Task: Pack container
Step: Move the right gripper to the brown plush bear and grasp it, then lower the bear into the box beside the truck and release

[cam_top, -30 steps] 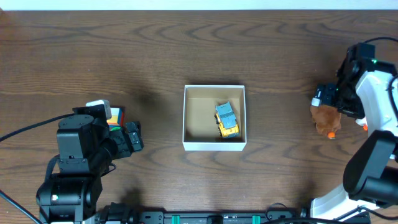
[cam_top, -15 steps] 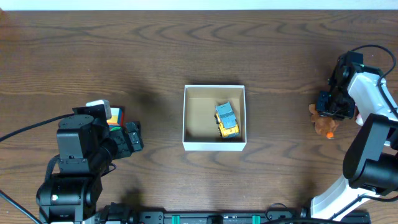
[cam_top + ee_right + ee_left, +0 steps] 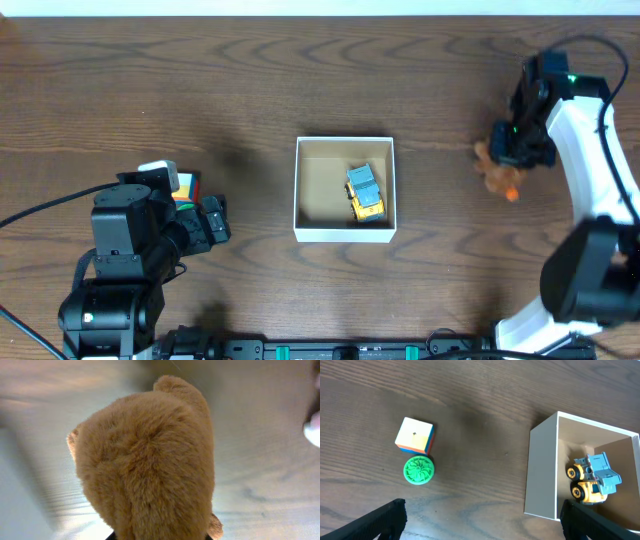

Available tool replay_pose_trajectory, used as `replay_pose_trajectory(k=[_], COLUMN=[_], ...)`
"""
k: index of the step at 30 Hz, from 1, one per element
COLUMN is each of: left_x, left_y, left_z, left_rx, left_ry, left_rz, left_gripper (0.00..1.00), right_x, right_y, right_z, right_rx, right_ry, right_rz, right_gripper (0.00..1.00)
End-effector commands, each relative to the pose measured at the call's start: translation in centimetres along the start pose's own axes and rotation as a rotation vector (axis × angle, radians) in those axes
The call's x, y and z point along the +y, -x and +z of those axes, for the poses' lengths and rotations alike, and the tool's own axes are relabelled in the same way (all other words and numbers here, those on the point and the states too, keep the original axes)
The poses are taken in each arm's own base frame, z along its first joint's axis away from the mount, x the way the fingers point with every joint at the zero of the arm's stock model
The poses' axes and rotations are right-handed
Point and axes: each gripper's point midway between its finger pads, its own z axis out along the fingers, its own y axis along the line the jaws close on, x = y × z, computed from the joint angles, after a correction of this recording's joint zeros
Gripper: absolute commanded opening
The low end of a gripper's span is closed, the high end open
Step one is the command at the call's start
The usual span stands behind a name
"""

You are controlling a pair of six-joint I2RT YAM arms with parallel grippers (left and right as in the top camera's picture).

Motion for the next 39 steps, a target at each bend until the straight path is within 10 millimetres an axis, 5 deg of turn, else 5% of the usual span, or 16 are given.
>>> replay_pose_trajectory(k=[1, 5, 8, 19, 29, 39], left_x=[-0.1, -0.1, -0.1, -0.1, -0.1, -0.1], left_y=[0.4, 0.4, 0.4, 0.1, 0.1, 0.1], left_z=[-0.3, -0.3, -0.3, -0.3, -0.3, -0.3], left_rx=[-0.008, -0.008, -0.008, 0.003, 0.003, 0.002], left_ry=[-0.006, -0.006, -0.006, -0.003, -0.003, -0.003], left_rz=[-0.004, -0.004, -0.004, -0.005, -0.005, -0.005], left_gripper=[0.98, 0.98, 0.98, 0.98, 0.98, 0.98], right_x=[5.9, 11.7, 15.8, 28.0, 29.5, 29.3], right_y=[0.5, -1.2, -3.3, -9.7, -10.9, -10.9], right_z=[-7.0, -10.3, -10.8, -7.7, -1.2, 0.5], right_rx=[-0.183, -0.264, -0.255, -0.188, -0.077, -0.059], right_ry=[0.175, 0.279, 0.328, 0.409, 0.291, 0.247], right_rz=[-0.003, -0.029, -0.083, -0.331, -0.311, -0.303], right_gripper=[0.02, 0.03, 0.04, 0.05, 0.05, 0.06])
